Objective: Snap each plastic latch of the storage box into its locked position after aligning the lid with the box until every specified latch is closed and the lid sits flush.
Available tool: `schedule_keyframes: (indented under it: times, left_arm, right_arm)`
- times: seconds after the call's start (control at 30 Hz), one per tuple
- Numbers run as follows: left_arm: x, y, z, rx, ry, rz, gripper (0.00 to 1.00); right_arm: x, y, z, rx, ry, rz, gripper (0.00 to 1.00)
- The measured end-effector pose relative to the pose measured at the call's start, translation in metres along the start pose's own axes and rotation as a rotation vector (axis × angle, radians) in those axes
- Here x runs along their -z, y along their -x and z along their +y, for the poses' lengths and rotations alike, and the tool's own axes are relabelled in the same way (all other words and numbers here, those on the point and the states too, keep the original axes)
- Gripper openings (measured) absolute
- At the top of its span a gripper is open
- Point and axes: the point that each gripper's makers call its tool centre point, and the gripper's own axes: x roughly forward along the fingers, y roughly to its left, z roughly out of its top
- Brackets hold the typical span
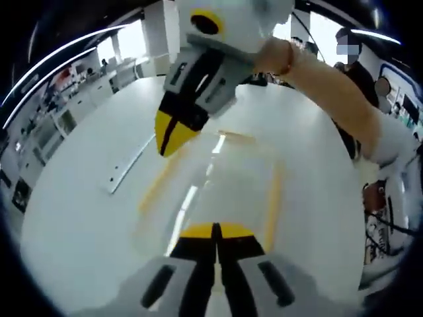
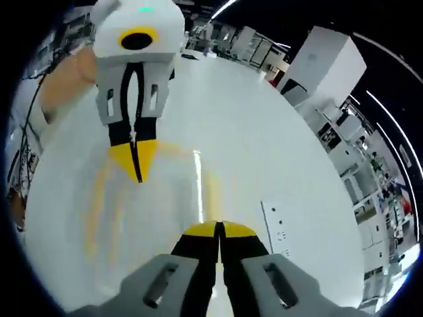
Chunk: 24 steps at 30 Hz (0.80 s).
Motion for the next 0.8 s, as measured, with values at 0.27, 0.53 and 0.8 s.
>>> schedule_keyframes:
  times: [0.27,0.53,0.8]
  left_arm:
    - [0.001,0.0,-0.008,0.038,-0.012,-0.01,0.0]
    - [0.001,-0.002,-0.011,0.04,-0.034,0.046,0.0]
    - [0.001,-0.001,-0.011,0.036,-0.034,0.065,0.0]
  right_arm:
    - [0.011,-0.027,-0.015,-0.063,0.032,0.093,0.0]
    - [0.021,-0.045,-0.005,-0.22,0.041,0.134,0.0]
    - [0.021,-0.051,0.009,-0.35,0.007,0.137,0.0]
